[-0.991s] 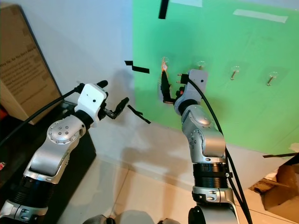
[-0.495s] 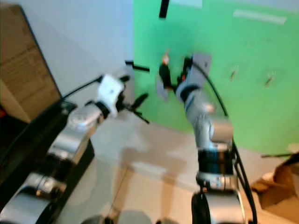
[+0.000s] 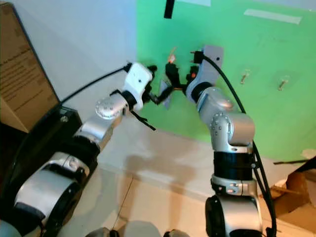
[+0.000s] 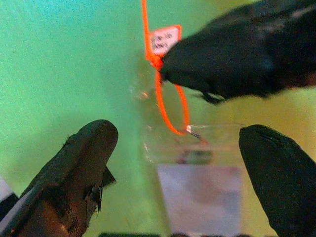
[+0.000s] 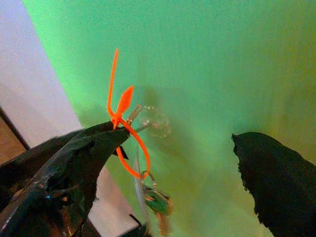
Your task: Hang keys on a hook
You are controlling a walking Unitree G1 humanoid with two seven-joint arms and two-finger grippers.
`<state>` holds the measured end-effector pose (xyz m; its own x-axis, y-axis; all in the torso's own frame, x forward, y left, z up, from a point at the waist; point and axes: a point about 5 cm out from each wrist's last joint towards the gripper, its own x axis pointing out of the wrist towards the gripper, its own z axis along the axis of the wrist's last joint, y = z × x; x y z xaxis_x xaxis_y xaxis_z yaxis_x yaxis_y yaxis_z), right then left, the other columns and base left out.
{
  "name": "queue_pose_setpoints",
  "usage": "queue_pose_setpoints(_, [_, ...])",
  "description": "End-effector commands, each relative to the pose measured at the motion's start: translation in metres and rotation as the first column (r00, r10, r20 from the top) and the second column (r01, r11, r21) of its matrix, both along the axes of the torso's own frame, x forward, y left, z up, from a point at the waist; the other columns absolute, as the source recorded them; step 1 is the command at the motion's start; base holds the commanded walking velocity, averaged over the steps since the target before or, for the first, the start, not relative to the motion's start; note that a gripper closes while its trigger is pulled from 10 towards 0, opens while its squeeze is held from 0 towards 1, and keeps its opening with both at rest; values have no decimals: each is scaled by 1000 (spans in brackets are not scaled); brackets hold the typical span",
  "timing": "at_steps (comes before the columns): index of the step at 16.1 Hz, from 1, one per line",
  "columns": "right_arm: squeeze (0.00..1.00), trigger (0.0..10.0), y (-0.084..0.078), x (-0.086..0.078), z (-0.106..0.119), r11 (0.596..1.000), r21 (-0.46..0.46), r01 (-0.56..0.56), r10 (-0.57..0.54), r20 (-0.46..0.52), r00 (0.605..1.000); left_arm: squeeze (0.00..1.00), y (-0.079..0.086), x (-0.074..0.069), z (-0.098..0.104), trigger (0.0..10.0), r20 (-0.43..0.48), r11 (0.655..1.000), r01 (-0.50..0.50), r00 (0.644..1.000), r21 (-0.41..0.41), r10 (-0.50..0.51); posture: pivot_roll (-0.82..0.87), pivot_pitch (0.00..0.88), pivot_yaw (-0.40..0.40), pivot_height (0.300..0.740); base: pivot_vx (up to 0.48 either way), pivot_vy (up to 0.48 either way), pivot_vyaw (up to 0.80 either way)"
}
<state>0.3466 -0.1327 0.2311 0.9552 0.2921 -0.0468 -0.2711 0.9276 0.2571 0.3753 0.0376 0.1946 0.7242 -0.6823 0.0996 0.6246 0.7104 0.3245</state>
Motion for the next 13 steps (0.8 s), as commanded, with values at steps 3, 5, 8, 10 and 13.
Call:
queue_pose_setpoints(3, [0, 10000, 7, -12, 0, 1000, 15, -25, 25, -7, 1000, 0, 3, 9, 9, 10000, 46, 998, -59, 997, -10, 60, -218, 59, 27, 740, 0, 0, 0])
queue_pose_setpoints(5, [0, 10000, 7, -16, -1, 1000, 16, -26, 27, -17, 1000, 0, 2, 11, 11, 10000, 48, 998, -67, 997, -6, 67, -225, 70, 31, 740, 0, 0, 0])
queue_pose_setpoints(8, [0, 10000, 9, -24, -5, 999, 9, -34, 35, -48, 998, 0, -2, 18, 17, 10000, 41, 993, -118, 992, 15, 117, -229, 81, 28, 740, 0, 0, 0])
queue_pose_setpoints(10, [0, 10000, 12, -26, -6, 999, 8, -41, 41, -56, 998, 0, -4, 20, 19, 10000, 44, 990, -131, 991, 54, 129, -236, 93, 28, 740, 0, 0, 0])
queue_pose_setpoints(13, [0, 10000, 13, -30, -4, 999, -1, -49, 49, -62, 997, 0, -9, 23, 28, 10000, 55, 986, -147, 988, 79, 143, -238, 98, 26, 740, 0, 0, 0])
